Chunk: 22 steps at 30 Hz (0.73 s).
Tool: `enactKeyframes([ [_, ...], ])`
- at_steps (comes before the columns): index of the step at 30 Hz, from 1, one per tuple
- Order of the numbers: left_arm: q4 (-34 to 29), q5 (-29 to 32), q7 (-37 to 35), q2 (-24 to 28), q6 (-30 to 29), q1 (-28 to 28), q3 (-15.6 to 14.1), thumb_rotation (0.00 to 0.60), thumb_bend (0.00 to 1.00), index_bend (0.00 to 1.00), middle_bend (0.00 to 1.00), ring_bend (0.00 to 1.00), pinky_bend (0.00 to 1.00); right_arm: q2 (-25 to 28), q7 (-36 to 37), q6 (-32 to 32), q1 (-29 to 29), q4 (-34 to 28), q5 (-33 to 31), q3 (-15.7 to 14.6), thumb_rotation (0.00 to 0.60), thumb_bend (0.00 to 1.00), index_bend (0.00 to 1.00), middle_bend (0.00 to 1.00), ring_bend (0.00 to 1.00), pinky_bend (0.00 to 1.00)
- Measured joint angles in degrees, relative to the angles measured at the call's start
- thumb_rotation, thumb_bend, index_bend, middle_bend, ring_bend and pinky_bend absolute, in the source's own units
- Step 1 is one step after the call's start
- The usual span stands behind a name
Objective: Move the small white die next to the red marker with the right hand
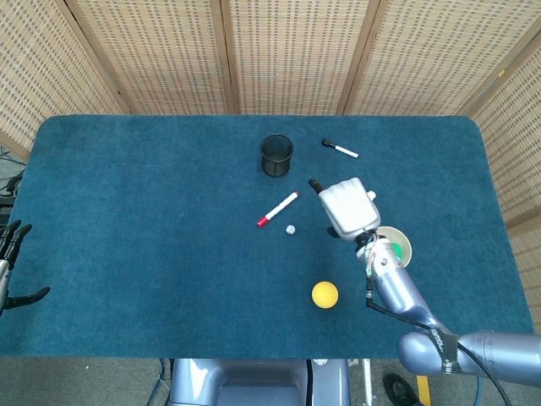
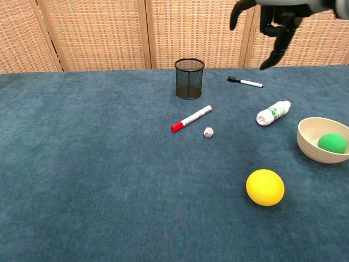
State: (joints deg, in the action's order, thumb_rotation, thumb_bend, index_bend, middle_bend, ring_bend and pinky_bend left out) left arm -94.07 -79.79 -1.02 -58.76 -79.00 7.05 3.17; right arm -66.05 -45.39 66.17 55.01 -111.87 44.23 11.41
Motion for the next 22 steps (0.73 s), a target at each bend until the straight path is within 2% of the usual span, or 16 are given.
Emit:
enactKeyframes([
  [2, -0.03, -0.16, -0.14, 0.06, -0.19, -0.09, -0.04, 0.6, 0.0, 0.0, 0.0, 0.0, 0.0, 0.9, 3.4, 0.92, -2.33, 0.45, 4.69, -1.11, 0.6, 0.11, 0.23, 0.47, 0.55, 0.75],
  [3, -0.06, -0.24, -0.18, 0.07, -0.25, -0.12, -0.06, 0.6, 0.0, 0.0, 0.0, 0.0, 0.0, 1.25, 5.03, 1.5, -3.47, 0.81, 6.92, -1.67, 0.6, 0.09, 0.23, 0.36, 0.4, 0.57],
  [5, -0.18, -0.56, -0.15, 0.08, -0.4, -0.19, -0.19, 0.6, 0.0, 0.0, 0.0, 0.0, 0.0, 1.78, 9.72, 3.69, -6.57, 2.48, 12.96, -3.29, 0.6, 0.03, 0.21, 0.19, 0.14, 0.31],
  [7, -0.28, -0.85, 0.04, 0.05, -0.62, -0.27, -0.31, 0.6, 0.0, 0.0, 0.0, 0.0, 0.0, 2.01, 14.79, 6.24, -9.64, 5.0, 18.79, -4.89, 0.6, 0.0, 0.15, 0.05, 0.02, 0.16],
  [8, -0.37, -1.06, 0.27, 0.01, -0.86, -0.36, -0.38, 0.6, 0.0, 0.0, 0.0, 0.0, 0.0, 1.99, 18.55, 8.31, -11.94, 7.29, 22.6, -5.99, 0.6, 0.0, 0.11, 0.01, 0.0, 0.11],
  [11, -0.57, -1.52, 0.91, -0.2, -1.68, -0.66, -0.53, 0.6, 0.0, 0.0, 0.0, 0.0, 0.0, 1.51, 28.16, 13.58, -17.93, 14.34, 29.65, -8.59, 0.6, 0.0, 0.04, 0.0, 0.0, 0.02],
  [15, -0.62, -2.35, 2.14, -0.85, -3.08, -1.13, -0.72, 0.6, 0.0, 0.0, 0.0, 0.0, 0.0, 0.43, 39.25, 19.22, -25.77, 21.56, 33.29, -11.11, 0.6, 0.0, 0.0, 0.0, 0.0, 0.0],
  [18, -0.35, -3.17, 2.76, -1.41, -4.02, -1.41, -0.84, 0.6, 0.0, 0.0, 0.0, 0.0, 0.0, -1.07, 43.78, 23.51, -31.29, 24.86, 35.19, -12.57, 0.6, 0.0, 0.0, 0.0, 0.0, 0.0],
  [22, -0.26, -3.69, 2.84, -1.68, -5.21, -1.89, -0.87, 0.6, 0.0, 0.0, 0.0, 0.0, 0.0, -4.1, 45.34, 27.51, -35.71, 28.06, 37.84, -13.78, 0.6, 0.0, 0.0, 0.0, 0.0, 0.0],
])
